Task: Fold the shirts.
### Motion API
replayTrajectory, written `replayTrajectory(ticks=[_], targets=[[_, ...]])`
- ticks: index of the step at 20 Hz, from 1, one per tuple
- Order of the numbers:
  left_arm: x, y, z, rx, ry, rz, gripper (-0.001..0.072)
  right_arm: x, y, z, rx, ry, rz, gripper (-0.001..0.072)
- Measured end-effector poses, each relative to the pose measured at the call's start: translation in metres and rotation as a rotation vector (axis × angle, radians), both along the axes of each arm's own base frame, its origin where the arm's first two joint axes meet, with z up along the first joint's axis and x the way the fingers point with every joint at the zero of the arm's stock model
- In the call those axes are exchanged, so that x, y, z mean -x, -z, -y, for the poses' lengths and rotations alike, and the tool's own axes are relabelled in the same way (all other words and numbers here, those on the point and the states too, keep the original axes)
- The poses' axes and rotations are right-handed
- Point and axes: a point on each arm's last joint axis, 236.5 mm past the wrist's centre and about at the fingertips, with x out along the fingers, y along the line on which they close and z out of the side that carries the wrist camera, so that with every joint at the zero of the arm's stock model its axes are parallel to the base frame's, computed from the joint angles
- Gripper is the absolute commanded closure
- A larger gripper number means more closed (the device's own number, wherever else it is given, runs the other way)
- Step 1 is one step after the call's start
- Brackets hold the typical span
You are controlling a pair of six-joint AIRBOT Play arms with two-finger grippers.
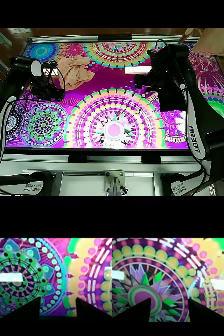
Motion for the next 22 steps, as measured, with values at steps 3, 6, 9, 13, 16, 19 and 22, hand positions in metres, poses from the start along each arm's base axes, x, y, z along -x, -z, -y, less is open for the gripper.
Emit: replayTrajectory(ticks=[3,6,9,13,16,19,22], targets=[[0.000,0.000,0.000,0.000,0.000,0.000,0.0176,0.000,0.000,0.000,0.000,0.000,0.000,0.0130],[0.000,0.000,0.000,0.000,0.000,0.000,0.0175,0.001,0.000,-0.002,-0.012,0.005,-0.006,0.0130],[0.000,0.001,0.002,0.010,0.001,-0.003,0.0176,0.000,-0.001,-0.004,-0.020,0.009,-0.001,0.0130],[-0.015,0.005,0.016,0.062,0.010,0.047,0.0171,-0.009,-0.001,0.002,0.013,-0.015,0.041,0.0130],[-0.046,0.009,0.033,0.127,0.018,0.144,0.0134,-0.024,-0.001,0.017,0.078,-0.016,0.109,0.0130],[-0.089,0.013,0.040,0.150,0.033,0.232,0.0024,-0.040,-0.005,0.025,0.114,-0.007,0.181,0.0130],[-0.136,0.024,0.037,0.128,0.042,0.292,0.0024,-0.053,-0.009,0.026,0.116,0.000,0.239,0.0130]])
